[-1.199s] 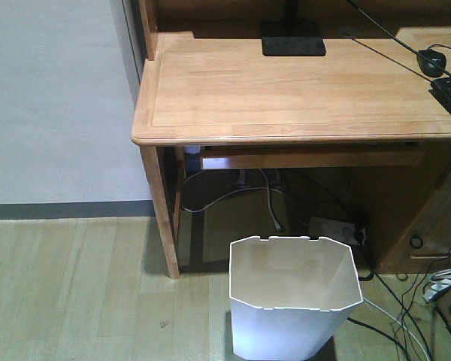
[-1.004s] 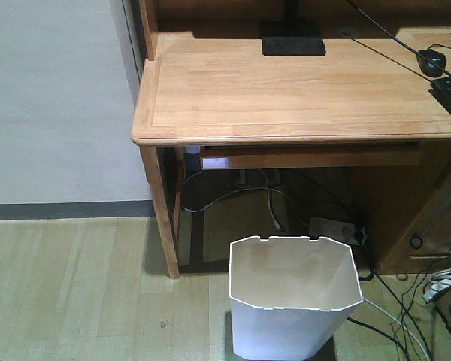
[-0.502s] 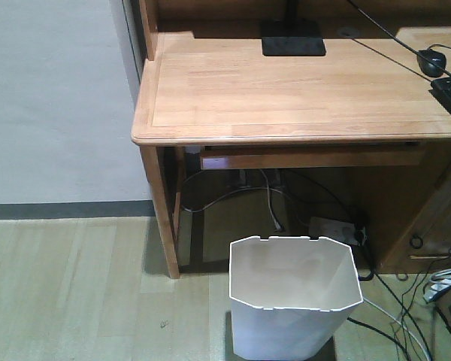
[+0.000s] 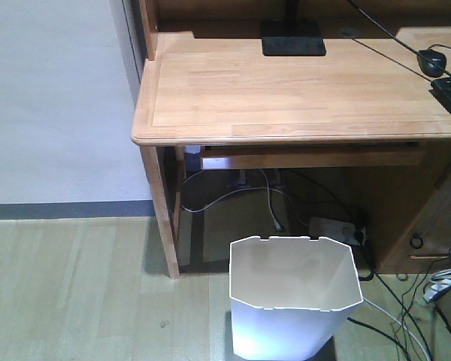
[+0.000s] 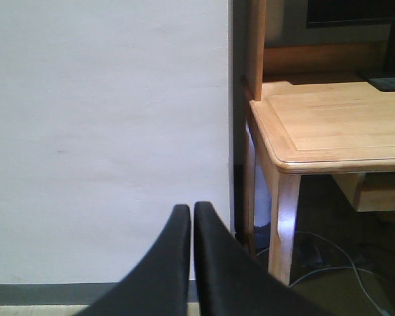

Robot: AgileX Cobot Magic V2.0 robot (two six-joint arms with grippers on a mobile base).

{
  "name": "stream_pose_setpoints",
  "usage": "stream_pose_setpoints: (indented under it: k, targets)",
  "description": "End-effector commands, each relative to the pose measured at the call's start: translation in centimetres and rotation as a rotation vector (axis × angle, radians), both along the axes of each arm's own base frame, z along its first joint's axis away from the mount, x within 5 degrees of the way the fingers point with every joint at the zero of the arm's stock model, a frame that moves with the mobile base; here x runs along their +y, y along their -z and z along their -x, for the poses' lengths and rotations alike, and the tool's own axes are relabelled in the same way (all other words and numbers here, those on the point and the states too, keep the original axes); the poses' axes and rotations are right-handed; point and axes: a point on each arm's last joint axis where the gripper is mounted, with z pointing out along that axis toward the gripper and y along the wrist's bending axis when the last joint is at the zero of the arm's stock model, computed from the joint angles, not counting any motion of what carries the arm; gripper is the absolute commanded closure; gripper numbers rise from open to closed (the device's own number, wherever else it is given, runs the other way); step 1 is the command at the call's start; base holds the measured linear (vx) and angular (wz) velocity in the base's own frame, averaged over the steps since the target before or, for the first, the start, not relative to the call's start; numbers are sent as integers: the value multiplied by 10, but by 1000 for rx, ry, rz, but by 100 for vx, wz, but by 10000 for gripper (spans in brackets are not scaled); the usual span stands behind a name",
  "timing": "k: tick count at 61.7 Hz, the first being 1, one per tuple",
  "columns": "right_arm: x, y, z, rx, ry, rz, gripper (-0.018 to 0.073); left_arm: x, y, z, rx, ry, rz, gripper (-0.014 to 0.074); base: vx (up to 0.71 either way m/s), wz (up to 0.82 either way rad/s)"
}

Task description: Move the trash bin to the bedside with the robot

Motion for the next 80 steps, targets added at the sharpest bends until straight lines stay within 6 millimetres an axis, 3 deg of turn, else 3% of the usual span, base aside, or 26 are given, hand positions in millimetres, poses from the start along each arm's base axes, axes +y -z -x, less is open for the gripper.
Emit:
stream_pose_setpoints:
  k: [1,12,22,31,54,66,80]
  targets:
    - [1,-17,3,-147,-16,-33,568,0,-1,0,-66,0,0,603,0,0]
    - [1,-41,-1,-135,-14,-23,568,0,-1,0,-66,0,0,603,0,0]
    - [0,-73,-18,-70,-12,-28,568,0,-1,0,-66,0,0,603,0,0]
    - [-1,-89,-37,2,-9,-40,568,0,-1,0,-66,0,0,603,0,0]
    - [-1,-82,-56,96,-8,-40,546,0,-1,0,-66,0,0,603,0,0]
    - [-1,-81,-57,104,-8,-24,401,0,-1,0,-66,0,0,603,0,0]
    - [-1,-81,-57,103,-8,-25,102,0,-1,0,-66,0,0,603,0,0]
